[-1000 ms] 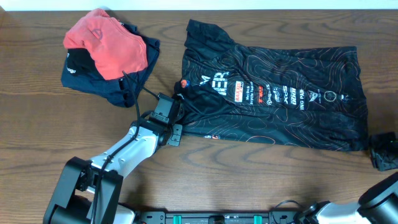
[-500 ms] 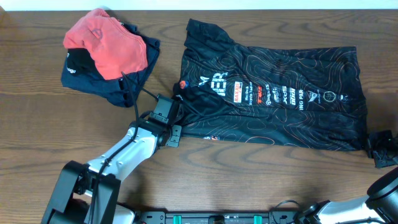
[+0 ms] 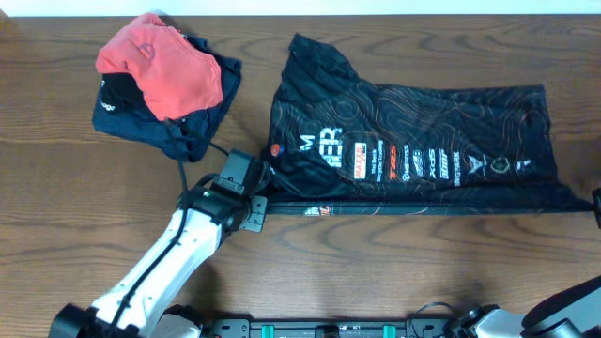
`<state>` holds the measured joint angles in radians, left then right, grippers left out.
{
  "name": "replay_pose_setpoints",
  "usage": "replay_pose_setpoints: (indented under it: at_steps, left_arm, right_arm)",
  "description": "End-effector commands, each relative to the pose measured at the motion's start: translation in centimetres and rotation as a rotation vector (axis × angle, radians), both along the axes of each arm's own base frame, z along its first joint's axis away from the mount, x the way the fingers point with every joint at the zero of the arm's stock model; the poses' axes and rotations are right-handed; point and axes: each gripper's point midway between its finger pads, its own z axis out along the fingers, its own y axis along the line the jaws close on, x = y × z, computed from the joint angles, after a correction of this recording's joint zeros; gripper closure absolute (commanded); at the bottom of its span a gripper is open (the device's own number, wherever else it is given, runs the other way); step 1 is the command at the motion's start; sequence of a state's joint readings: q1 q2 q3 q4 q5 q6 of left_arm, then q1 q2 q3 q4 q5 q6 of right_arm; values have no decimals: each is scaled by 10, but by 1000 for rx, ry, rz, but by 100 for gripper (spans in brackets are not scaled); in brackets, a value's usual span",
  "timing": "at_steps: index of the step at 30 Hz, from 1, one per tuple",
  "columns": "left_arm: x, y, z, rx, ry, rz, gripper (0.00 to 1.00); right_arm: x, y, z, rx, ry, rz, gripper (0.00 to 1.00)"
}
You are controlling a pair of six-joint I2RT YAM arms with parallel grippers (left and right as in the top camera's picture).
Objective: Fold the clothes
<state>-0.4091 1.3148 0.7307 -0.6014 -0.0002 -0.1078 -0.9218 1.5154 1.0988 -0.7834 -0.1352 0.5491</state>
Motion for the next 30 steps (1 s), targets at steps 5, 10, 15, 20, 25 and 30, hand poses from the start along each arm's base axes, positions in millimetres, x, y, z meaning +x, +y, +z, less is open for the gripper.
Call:
replay_pose_setpoints:
  at_steps: [5,10,15,20,25,30]
  left_arm:
    - [-6,-7,7,-54,27,-1,94]
    - [-13,-10,6,-76,58,-3,91]
    - [-20,-7,4,-63,88,-1,15]
    - [-21,-7,10,-60,96,0,12]
    - [4,-23,50,-119,24,-13,11]
    - [60,-49,118,-214,-134,-31,7]
  right_arm:
    - [-26,-7,-8,-27,130,-73,99]
    - [-29,-6,-8,-24,141,-75,94]
    - [-26,-10,-7,-37,129,-76,67]
    - [2,-3,-1,-3,-9,11,62]
    - [57,16,25,4,-250,241,59]
    - [109,54,61,-51,-397,528,56]
